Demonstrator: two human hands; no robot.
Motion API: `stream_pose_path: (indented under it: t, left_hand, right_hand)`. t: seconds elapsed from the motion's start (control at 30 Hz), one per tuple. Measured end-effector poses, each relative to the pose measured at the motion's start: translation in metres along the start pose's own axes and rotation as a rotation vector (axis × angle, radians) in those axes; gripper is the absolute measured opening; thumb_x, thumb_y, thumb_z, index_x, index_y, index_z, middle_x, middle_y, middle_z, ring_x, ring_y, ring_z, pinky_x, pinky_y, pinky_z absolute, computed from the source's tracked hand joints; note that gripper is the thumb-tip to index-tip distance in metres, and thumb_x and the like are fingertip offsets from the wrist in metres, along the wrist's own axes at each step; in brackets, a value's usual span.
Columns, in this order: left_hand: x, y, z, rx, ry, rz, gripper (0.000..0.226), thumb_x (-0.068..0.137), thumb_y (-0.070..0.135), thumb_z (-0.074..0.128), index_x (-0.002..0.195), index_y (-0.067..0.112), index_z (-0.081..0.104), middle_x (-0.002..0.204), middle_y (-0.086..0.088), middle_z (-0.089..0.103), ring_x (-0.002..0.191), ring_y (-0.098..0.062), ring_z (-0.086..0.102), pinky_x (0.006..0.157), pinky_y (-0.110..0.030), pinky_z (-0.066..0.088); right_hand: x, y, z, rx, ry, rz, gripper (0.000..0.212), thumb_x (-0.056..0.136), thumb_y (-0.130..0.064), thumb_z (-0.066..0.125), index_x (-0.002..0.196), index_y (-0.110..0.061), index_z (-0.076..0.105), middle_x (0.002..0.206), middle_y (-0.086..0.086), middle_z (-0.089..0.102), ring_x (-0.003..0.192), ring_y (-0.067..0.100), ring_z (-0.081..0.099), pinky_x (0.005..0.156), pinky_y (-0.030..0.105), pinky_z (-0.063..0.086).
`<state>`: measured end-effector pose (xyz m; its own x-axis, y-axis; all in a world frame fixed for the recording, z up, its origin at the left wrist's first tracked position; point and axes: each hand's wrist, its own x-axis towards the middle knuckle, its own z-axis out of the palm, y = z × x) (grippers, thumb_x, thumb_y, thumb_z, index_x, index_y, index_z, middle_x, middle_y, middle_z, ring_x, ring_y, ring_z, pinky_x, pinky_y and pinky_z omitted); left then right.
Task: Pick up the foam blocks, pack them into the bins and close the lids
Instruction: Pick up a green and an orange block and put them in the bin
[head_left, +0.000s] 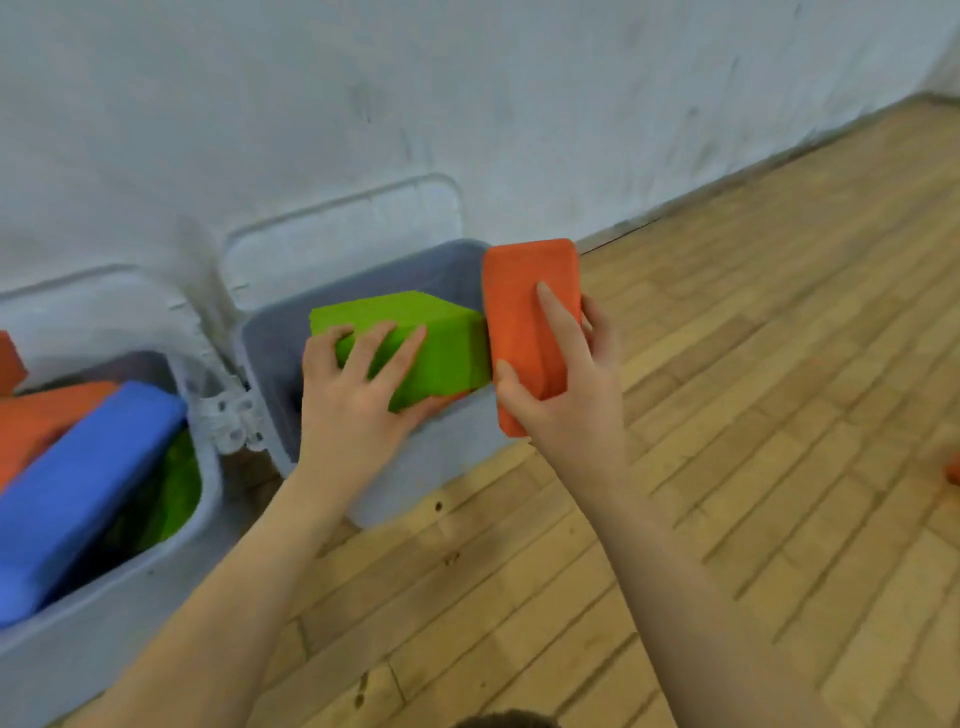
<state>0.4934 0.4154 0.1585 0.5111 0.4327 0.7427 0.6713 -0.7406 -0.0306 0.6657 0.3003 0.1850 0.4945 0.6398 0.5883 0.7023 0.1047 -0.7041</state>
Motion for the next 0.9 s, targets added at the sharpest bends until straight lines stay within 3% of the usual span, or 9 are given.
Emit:
stream_pose_path:
  t: [0.07,0.23,0.33,0.5,0.63,0.77,0.9]
  left_hand:
    - [0.003,-0.026,0.014,0.027,-0.015,-0.040,0.057,0.077,0.050,0.065,0.124,0.018,0.058,0.120,-0.014,0.059,0.105,-0.040,0.043,0.090,-0.056,0.040]
    - [0.015,-0.069,0.048,0.105,-0.197,-0.160,0.064,0.075,0.040,0.071,0.131,0.015,0.052,0.129,-0.017,0.052,0.116,-0.040,0.038,0.100,-0.063,0.027]
    - [0.018,-0.075,0.058,0.134,-0.274,-0.155,0.055,0.084,0.043,0.049,0.130,0.012,0.054,0.130,-0.016,0.053,0.119,-0.039,0.044,0.102,-0.057,0.024]
    - [0.027,-0.038,0.060,-0.101,-0.317,-0.212,0.049,0.086,0.038,0.039,0.120,0.010,0.060,0.125,-0.012,0.058,0.111,-0.035,0.051,0.093,-0.046,0.031]
    - [0.036,0.018,0.077,-0.249,-0.355,-0.082,0.042,0.084,0.034,0.043,0.111,0.010,0.066,0.114,-0.007,0.064,0.102,-0.030,0.056,0.088,-0.036,0.029]
    - [0.044,0.094,0.110,-0.401,-0.471,0.067,0.037,0.084,0.032,0.045,0.104,0.010,0.067,0.101,-0.007,0.067,0.087,-0.032,0.061,0.078,-0.038,0.039]
    - [0.060,0.185,0.139,-0.581,-0.646,0.168,0.035,0.090,0.028,0.052,0.119,0.010,0.062,0.116,-0.010,0.063,0.105,-0.035,0.056,0.086,-0.043,0.040]
  right_hand:
    - [0.020,0.006,0.033,0.017,-0.057,-0.022,0.067,0.076,-0.032,0.069,0.138,-0.028,0.044,0.140,0.009,0.034,0.124,0.013,0.038,0.085,0.005,0.038]
    - [0.061,0.026,0.096,-0.016,-0.221,-0.044,0.058,0.081,-0.042,0.061,0.136,-0.032,0.046,0.146,0.007,0.031,0.131,0.023,0.037,0.090,0.041,0.049]
    - [0.073,0.034,0.116,-0.179,-0.290,-0.032,0.045,0.087,-0.037,0.061,0.131,-0.028,0.054,0.149,0.007,0.033,0.131,0.029,0.037,0.092,0.049,0.047]
    - [0.061,0.058,0.098,-0.211,-0.286,0.025,0.031,0.091,-0.027,0.058,0.122,-0.021,0.062,0.134,0.001,0.050,0.118,0.020,0.050,0.086,0.041,0.051]
    - [0.035,0.086,0.051,-0.284,-0.243,0.132,0.025,0.093,-0.028,0.055,0.115,-0.020,0.065,0.115,-0.006,0.059,0.097,0.011,0.058,0.072,0.032,0.051]
    - [0.001,0.127,-0.015,-0.402,-0.216,0.315,0.026,0.094,-0.033,0.050,0.113,-0.023,0.064,0.108,-0.007,0.061,0.092,0.013,0.061,0.072,0.036,0.052]
    - [-0.024,0.158,-0.096,-0.557,-0.165,0.510,0.028,0.096,-0.034,0.045,0.117,-0.025,0.061,0.108,-0.010,0.061,0.094,0.008,0.059,0.073,0.032,0.050]
